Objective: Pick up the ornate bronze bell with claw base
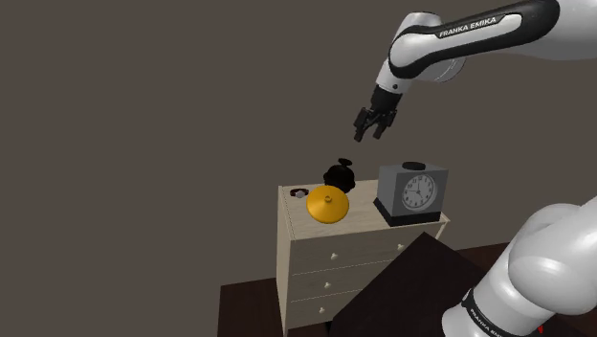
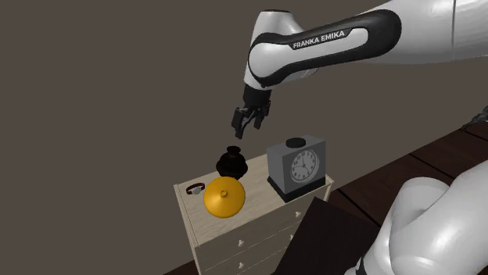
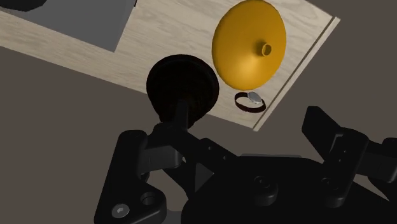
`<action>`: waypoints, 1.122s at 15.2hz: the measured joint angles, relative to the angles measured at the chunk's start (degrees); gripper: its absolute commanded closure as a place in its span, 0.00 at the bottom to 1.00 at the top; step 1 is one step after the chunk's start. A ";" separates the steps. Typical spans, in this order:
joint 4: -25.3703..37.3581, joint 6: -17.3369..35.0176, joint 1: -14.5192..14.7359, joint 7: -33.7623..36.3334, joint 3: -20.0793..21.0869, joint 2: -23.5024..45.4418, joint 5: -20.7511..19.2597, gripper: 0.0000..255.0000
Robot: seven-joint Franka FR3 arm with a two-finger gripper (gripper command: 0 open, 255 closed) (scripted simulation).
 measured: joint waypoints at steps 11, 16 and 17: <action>8.66 11.61 -0.27 -7.59 -2.89 23.16 4.18 0.00; 9.71 14.45 -0.64 -9.25 -2.91 27.53 5.61 0.00; 9.48 15.19 -0.67 -9.49 -2.86 28.06 5.89 0.00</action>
